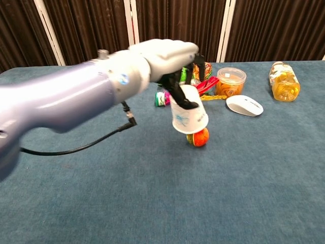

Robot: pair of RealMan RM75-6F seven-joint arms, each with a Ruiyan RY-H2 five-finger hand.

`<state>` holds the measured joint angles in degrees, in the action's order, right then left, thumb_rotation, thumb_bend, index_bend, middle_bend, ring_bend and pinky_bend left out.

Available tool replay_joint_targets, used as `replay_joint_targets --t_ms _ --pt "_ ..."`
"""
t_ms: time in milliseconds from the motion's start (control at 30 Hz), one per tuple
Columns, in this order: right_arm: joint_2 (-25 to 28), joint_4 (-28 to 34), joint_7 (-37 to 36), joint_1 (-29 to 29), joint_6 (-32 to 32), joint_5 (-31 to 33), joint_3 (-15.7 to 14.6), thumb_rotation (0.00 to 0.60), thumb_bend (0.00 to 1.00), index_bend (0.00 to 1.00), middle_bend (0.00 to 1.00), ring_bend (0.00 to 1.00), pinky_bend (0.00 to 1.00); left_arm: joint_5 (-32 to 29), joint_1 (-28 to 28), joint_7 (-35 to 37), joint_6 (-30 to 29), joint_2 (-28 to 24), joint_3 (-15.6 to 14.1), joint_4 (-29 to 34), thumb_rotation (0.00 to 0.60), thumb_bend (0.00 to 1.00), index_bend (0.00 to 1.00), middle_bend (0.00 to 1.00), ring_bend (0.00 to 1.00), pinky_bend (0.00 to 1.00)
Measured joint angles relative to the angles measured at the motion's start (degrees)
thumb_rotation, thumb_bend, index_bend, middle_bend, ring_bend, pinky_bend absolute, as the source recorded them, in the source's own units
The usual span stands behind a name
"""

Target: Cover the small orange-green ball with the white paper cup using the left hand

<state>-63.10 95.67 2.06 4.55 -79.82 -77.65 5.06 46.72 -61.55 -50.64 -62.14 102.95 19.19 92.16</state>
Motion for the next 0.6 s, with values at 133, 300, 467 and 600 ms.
replay_joint_targets --t_ms 133,300,467,600 --pt "0.21 0.15 -0.3 -0.09 -0.13 -0.16 0.03 0.6 0.35 0.0 0.0 0.0 0.03 -1.23 -1.95 -0.65 0.63 2.08 0.15 -2.57 0.6 0.26 0.3 0.44 0.37 0.46" --pt "0.26 0.12 -0.71 -0.1 -0.16 -0.24 0.05 0.6 0.35 0.0 0.0 0.0 0.03 -2.6 -3.67 -1.42 1.23 4.26 -0.19 -5.28 0.6 0.26 0.3 0.44 0.37 0.46" --pt "0.23 0.11 -0.81 -0.05 -0.18 -0.43 0.05 0.6 0.35 0.0 0.0 0.0 0.03 -4.01 -4.84 -2.02 1.32 5.89 -0.47 -7.73 0.6 0.25 0.25 0.36 0.34 0.44" --pt "0.26 0.12 -0.95 0.0 -0.1 -0.25 0.17 0.6 0.35 0.0 0.0 0.0 0.03 -5.34 -5.64 -2.94 1.73 6.45 -0.92 -8.77 0.6 0.21 0.2 0.26 0.25 0.32"
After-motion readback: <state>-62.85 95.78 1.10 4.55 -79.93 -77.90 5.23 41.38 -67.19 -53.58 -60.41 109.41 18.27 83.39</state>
